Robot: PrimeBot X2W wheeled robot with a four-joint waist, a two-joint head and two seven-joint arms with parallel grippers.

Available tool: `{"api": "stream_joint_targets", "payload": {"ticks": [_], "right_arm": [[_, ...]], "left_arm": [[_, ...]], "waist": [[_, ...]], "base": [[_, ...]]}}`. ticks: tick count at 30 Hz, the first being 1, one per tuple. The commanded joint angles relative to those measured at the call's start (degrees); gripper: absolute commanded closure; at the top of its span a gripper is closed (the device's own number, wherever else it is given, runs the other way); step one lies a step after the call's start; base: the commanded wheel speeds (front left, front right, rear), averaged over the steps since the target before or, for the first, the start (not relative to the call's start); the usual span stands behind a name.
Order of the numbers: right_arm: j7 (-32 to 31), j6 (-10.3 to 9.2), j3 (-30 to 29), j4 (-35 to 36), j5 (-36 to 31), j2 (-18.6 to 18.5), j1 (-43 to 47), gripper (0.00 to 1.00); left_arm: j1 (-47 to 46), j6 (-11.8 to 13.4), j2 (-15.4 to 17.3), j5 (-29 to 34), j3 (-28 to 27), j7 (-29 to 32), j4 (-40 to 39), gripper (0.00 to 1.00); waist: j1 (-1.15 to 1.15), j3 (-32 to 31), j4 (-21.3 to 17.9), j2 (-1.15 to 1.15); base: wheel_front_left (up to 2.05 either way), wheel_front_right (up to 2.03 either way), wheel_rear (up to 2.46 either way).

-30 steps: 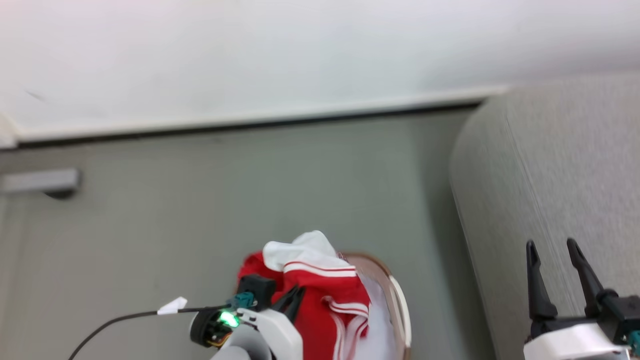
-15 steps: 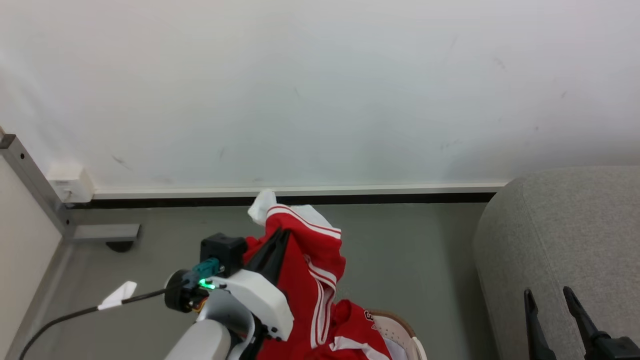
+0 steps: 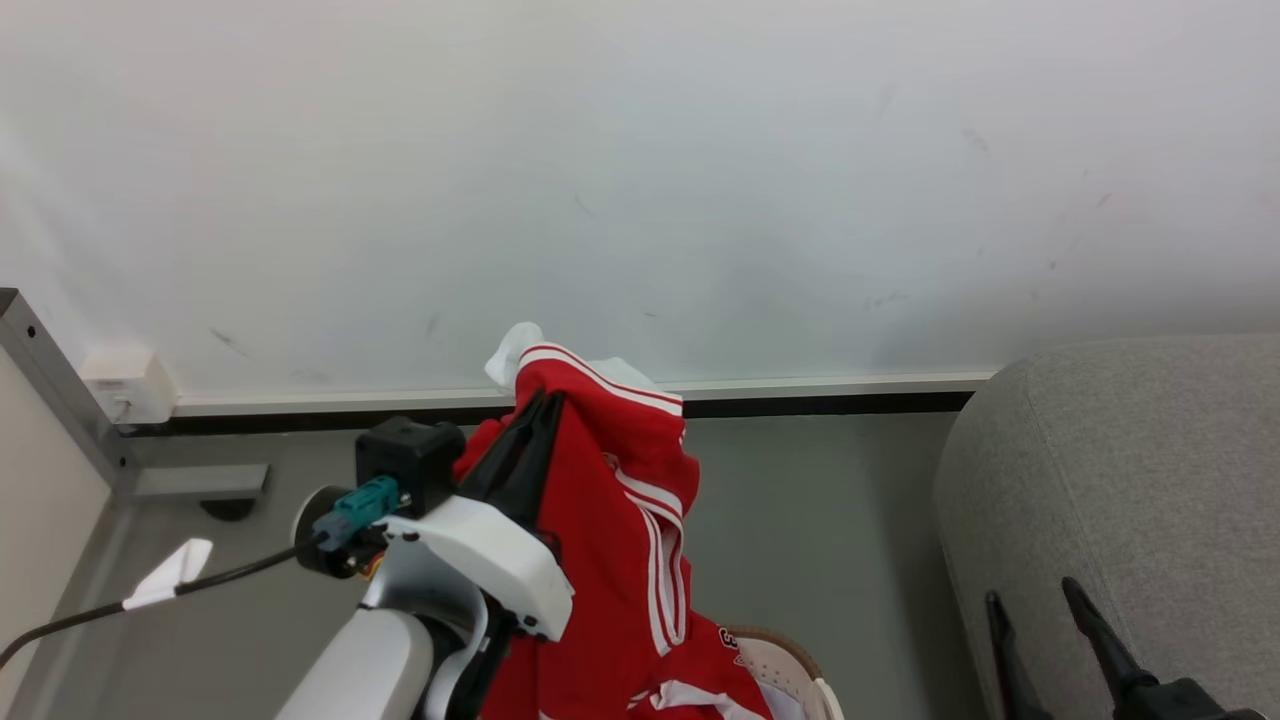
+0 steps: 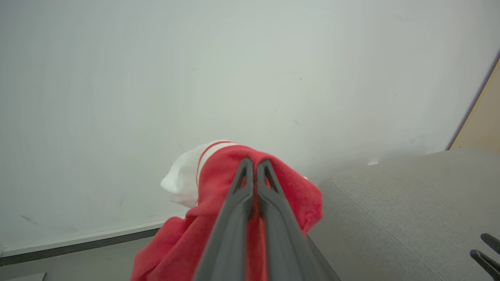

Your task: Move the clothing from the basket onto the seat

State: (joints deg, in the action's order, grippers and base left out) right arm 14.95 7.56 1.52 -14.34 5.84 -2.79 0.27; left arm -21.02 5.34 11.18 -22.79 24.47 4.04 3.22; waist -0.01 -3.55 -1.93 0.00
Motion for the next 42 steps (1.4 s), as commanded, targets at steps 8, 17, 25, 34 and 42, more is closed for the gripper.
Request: {"api": "stream_joint_targets", "payload": {"ticks": [8,17,25,34,42], "right_arm": [[0.1,-0.14,17.5,2.3,7.4,-10.1,-5.6,0.0],[-2.8,-0.14,35.8,3.1,17.1,-18.8,-17.2,0.0],[-4.7,-0.14,47.5,-1.3,23.1,-20.1,-27.9,0.0],[-4.6,-0.14,57.0,-13.0,30.0,-16.8,-36.5,0.19],[-1.5,-0.14,60.4,-16.1,41.9,-16.9,-38.7,1.0]], "left_arm": [[0.5,-0.8,-0.4,-0.5,2.3,1.1,-2.5,1.0],[-0.2,-1.8,-1.8,-0.9,4.8,1.4,-2.0,1.0],[-1.3,-3.7,-3.7,-1.4,7.9,1.7,-1.8,1.0],[-2.0,-5.7,-5.6,-3.0,11.1,2.7,-2.0,1.0],[-1.7,-5.0,-5.5,-3.2,11.0,1.2,-0.1,1.0]], "waist": [[0.01,0.1,-0.3,0.0],[0.01,0.2,0.1,0.0],[0.01,-0.2,1.1,0.0],[0.01,-0.9,2.6,0.0],[0.01,-0.7,3.8,0.0]], "base": [[0.0,0.0,0.0],[0.0,0.0,0.0],[0.0,0.0,0.0],[0.0,0.0,0.0],[0.0,0.0,0.0]]}}
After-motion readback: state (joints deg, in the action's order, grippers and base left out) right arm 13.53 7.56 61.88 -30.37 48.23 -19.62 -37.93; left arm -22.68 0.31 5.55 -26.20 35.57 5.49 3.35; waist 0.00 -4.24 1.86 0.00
